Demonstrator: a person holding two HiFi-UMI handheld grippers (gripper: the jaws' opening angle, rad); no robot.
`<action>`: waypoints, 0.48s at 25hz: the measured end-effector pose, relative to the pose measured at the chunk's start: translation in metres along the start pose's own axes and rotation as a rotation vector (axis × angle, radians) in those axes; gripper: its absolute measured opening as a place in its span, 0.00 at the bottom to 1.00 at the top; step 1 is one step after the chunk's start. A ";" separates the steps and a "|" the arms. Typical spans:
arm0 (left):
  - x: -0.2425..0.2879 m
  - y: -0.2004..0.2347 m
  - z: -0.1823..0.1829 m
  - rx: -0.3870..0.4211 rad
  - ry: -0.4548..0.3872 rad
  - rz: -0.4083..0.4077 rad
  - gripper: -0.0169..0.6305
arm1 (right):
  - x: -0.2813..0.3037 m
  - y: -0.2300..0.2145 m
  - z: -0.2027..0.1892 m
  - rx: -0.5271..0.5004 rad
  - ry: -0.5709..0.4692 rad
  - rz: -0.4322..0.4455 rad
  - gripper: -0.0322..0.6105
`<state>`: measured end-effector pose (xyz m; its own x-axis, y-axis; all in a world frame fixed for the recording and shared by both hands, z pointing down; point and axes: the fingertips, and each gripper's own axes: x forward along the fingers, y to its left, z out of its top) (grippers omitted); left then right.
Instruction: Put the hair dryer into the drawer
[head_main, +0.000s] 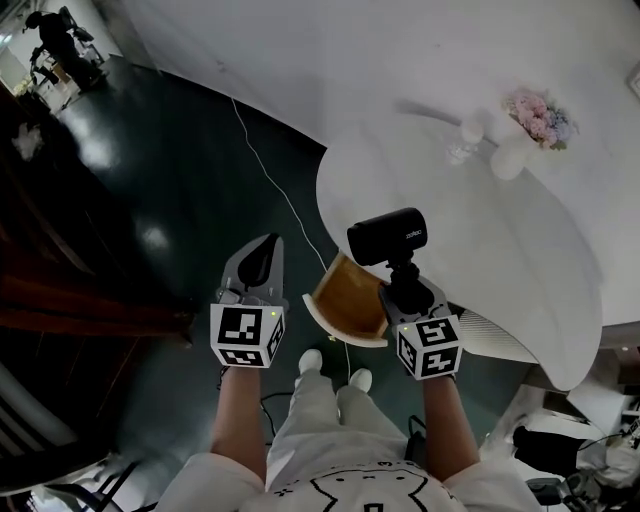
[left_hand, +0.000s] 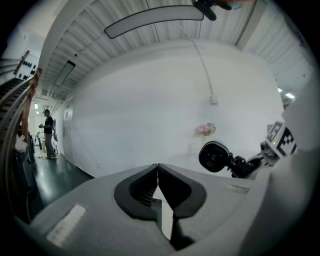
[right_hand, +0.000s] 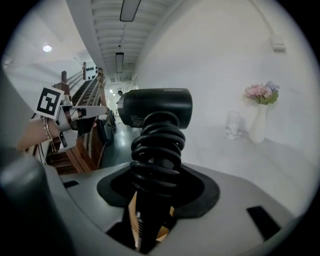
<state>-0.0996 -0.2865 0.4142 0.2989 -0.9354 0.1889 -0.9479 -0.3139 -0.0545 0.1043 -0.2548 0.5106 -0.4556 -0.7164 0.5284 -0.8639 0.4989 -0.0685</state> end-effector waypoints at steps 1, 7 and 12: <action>0.003 0.004 -0.004 -0.002 0.009 -0.007 0.05 | 0.007 0.006 -0.004 0.001 0.016 0.008 0.38; 0.013 0.031 -0.020 -0.018 0.030 -0.042 0.05 | 0.040 0.041 -0.039 -0.012 0.136 0.055 0.38; 0.026 0.046 -0.030 -0.013 0.049 -0.076 0.05 | 0.064 0.060 -0.068 -0.008 0.250 0.075 0.38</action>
<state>-0.1391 -0.3203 0.4457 0.3641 -0.8999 0.2401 -0.9243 -0.3808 -0.0256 0.0372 -0.2378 0.5979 -0.4507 -0.5350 0.7146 -0.8272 0.5511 -0.1092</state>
